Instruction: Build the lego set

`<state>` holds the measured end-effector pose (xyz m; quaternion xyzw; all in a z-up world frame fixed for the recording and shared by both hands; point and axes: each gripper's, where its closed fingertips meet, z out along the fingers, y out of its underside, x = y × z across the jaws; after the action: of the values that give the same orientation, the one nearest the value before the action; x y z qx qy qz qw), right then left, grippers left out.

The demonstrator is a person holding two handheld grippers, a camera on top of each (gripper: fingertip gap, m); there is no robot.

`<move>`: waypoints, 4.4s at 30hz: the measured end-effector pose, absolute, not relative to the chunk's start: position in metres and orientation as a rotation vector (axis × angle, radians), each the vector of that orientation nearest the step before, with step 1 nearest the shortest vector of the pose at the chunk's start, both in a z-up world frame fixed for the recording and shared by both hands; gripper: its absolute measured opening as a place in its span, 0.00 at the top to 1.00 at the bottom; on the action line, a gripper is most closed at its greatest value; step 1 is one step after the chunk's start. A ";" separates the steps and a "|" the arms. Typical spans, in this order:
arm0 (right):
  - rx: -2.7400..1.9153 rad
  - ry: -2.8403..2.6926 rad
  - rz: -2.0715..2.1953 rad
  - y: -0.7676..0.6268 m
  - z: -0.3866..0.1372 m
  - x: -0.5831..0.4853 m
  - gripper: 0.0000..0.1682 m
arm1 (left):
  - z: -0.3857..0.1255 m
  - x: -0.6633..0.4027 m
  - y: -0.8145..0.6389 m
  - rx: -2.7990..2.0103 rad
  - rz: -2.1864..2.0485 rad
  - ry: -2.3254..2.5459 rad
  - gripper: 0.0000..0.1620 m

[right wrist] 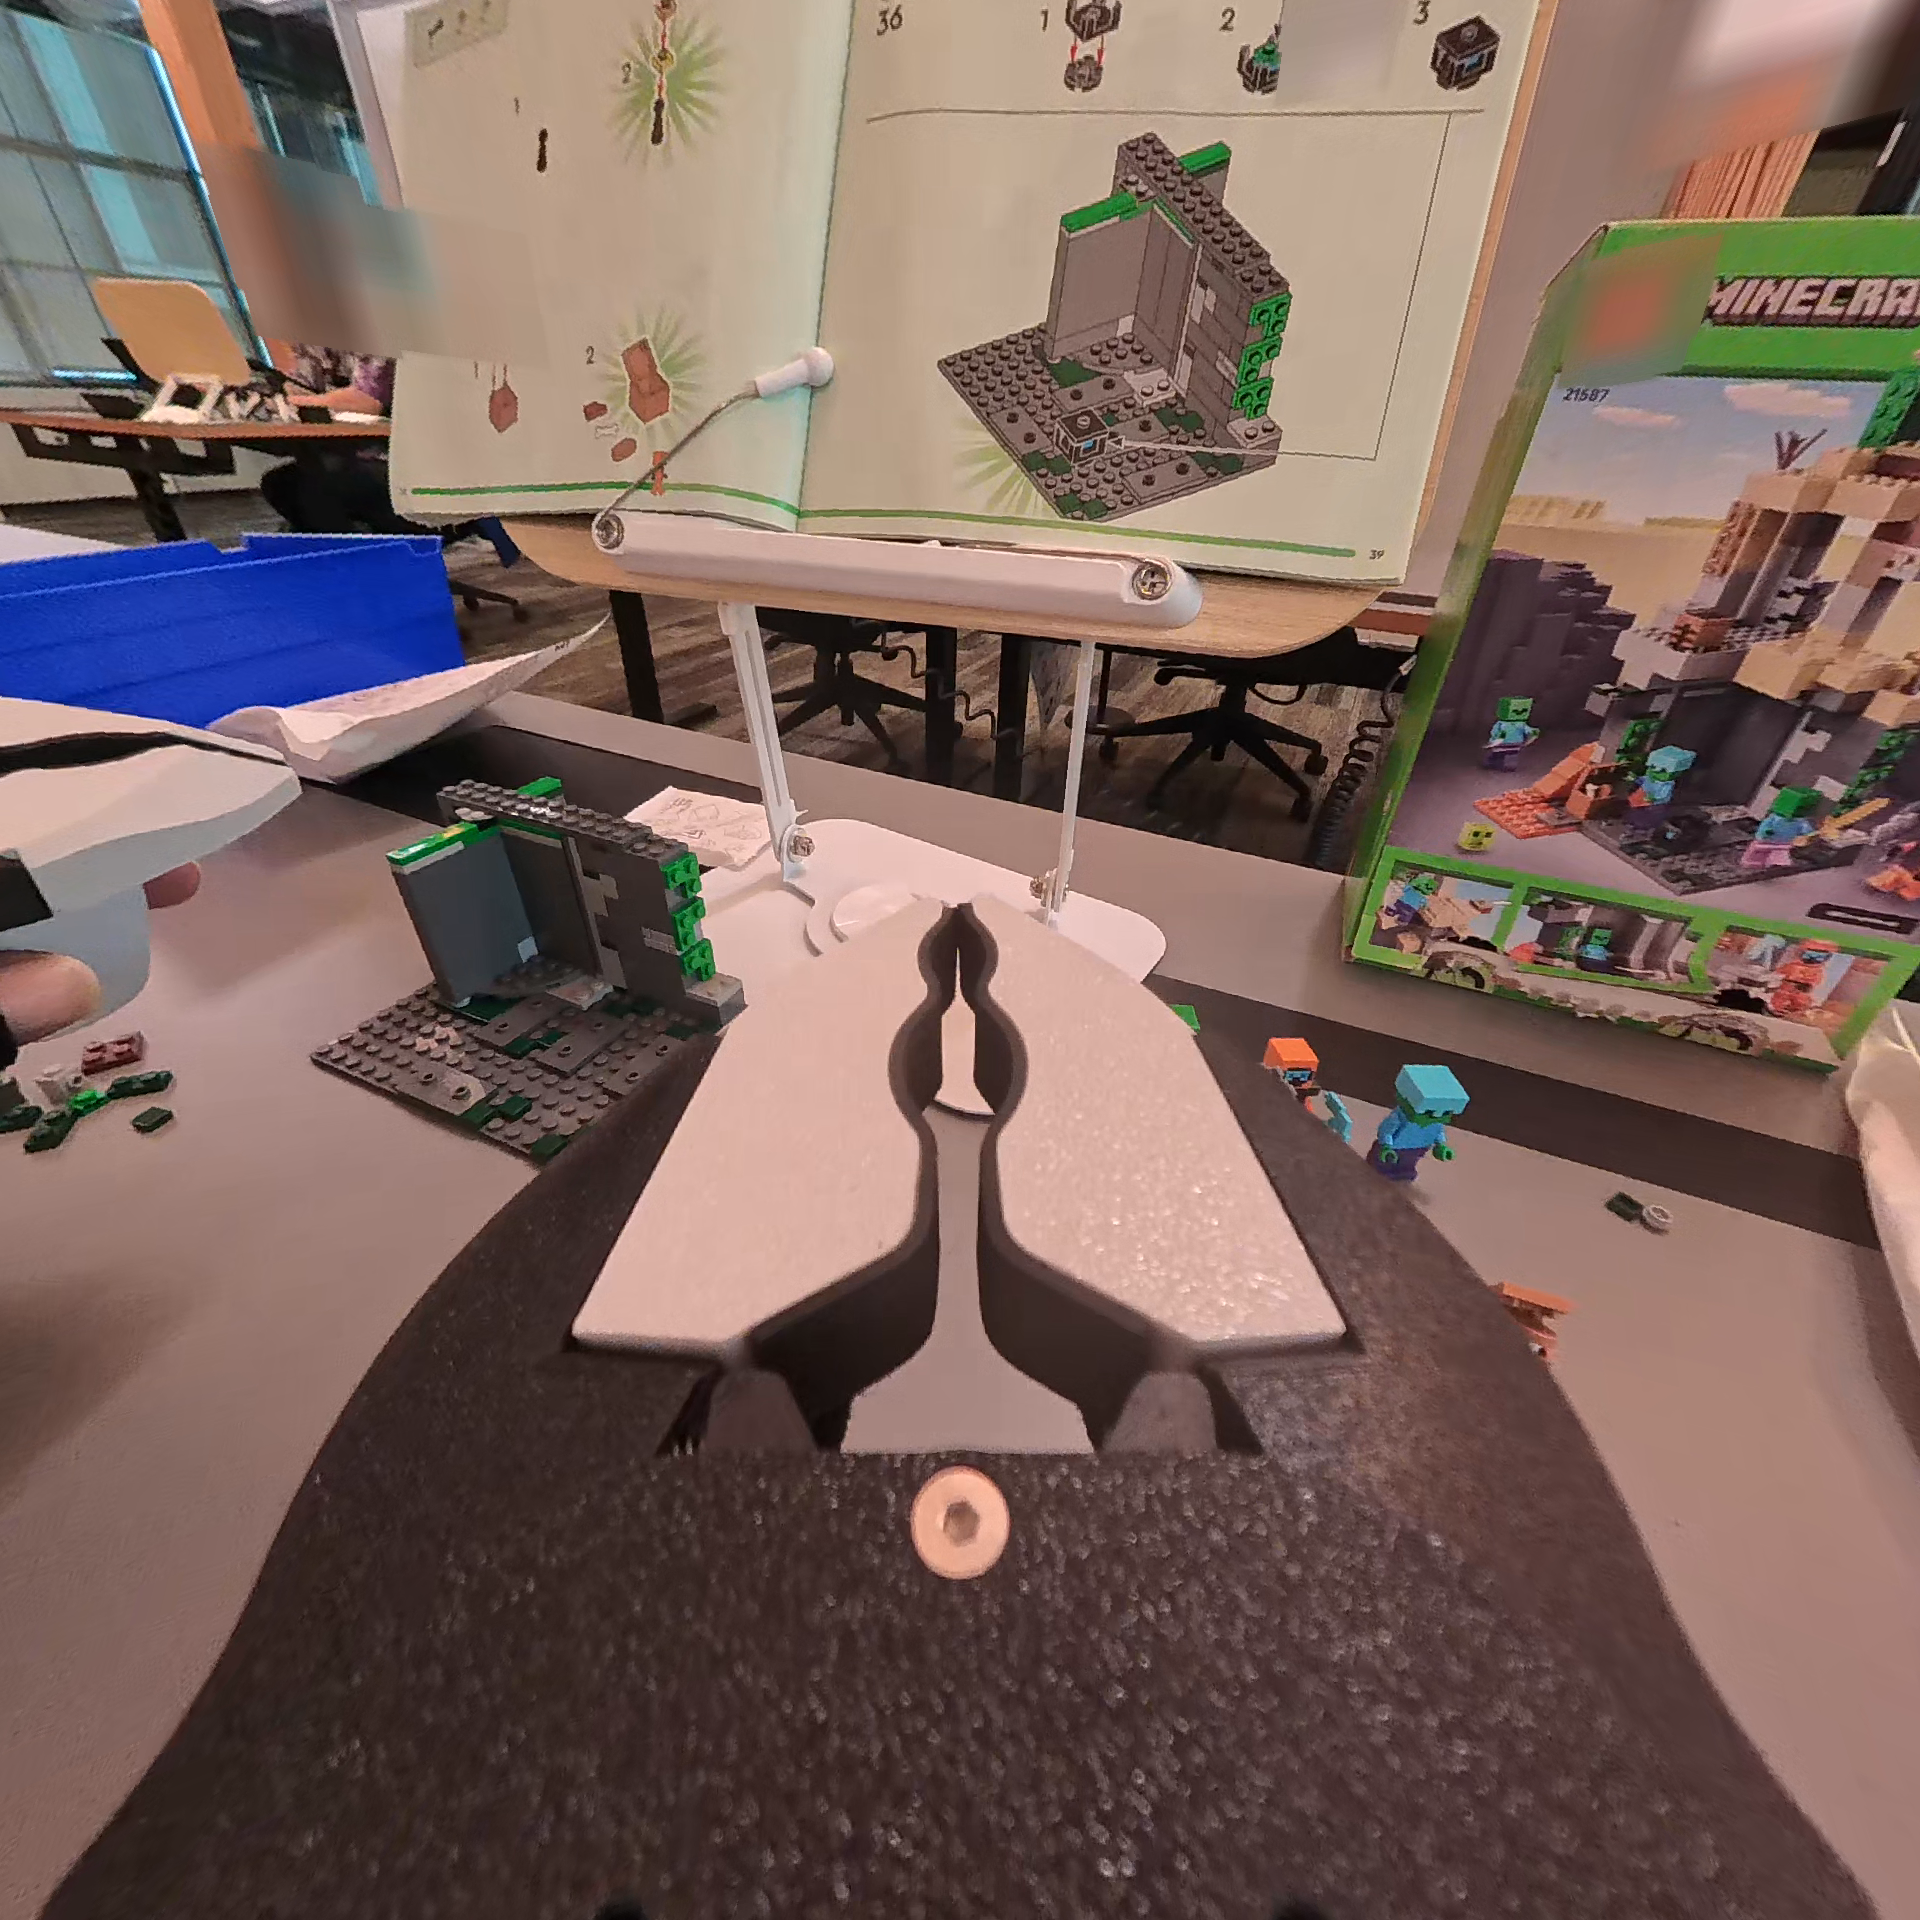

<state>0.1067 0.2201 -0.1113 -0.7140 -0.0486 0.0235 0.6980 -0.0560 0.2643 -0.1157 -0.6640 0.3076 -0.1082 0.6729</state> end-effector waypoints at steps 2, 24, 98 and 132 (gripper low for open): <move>-1.596 -0.109 0.048 0.220 -0.110 0.107 1.00 | -0.115 -0.057 0.265 -1.491 -0.242 0.692 1.00; -1.567 -0.107 -0.004 0.300 -0.006 0.081 1.00 | -0.087 -0.075 0.279 -1.458 -0.249 0.629 1.00; -1.552 0.028 -0.180 0.317 0.010 0.111 1.00 | -0.089 -0.056 0.271 -1.489 -0.263 0.676 1.00; -1.431 -0.126 -0.062 0.261 0.015 0.101 1.00 | 0.033 0.046 0.323 -1.322 -0.310 0.697 1.00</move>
<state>0.1014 0.2614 0.0154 -0.6554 -0.0578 -0.0284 0.7526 0.0456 0.3232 0.0326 -0.5989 0.3155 -0.1405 0.7226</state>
